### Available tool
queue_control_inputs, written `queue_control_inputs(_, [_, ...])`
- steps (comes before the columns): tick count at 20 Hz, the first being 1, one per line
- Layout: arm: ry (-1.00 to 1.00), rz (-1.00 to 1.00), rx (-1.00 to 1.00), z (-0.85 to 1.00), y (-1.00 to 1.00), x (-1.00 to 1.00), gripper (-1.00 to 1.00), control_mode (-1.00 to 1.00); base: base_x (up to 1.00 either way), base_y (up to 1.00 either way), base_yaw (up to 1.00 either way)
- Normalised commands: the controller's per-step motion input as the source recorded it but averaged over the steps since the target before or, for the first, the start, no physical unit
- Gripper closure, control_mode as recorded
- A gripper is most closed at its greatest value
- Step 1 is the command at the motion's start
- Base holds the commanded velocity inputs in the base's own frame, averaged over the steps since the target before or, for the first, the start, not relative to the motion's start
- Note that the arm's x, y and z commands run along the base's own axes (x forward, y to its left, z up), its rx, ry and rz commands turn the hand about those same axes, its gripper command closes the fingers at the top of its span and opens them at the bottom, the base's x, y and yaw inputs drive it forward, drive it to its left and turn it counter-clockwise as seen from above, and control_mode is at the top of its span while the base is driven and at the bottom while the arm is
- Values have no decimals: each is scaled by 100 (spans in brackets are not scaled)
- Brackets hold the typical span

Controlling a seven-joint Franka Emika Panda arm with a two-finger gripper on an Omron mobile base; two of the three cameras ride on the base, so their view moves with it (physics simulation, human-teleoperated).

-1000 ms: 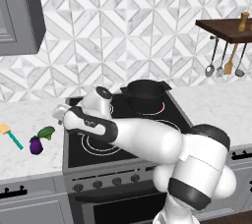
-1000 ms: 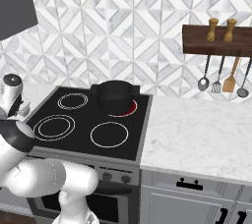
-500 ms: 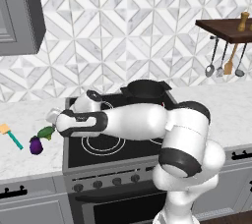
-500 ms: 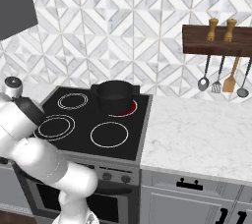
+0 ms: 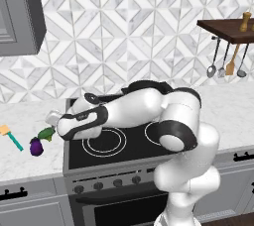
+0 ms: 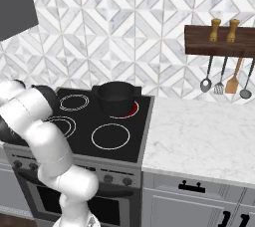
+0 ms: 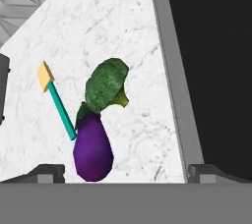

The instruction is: Put the broccoli and eggplant in the pot. Retrieve the spatula and lightly stir the vegetables in the pot.

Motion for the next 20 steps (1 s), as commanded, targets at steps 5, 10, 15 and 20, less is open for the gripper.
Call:
queue_control_inputs(5, [0,0,-3,-15,30,20,-100,-100,0,0,0])
queue_control_inputs(10, [0,-1,-3,-10,35,21,-100,-100,0,0,0])
queue_control_inputs(15, [1,-2,-2,3,22,7,-100,-100,0,0,0])
queue_control_inputs(20, [9,-2,-3,0,19,26,-100,-100,0,0,0])
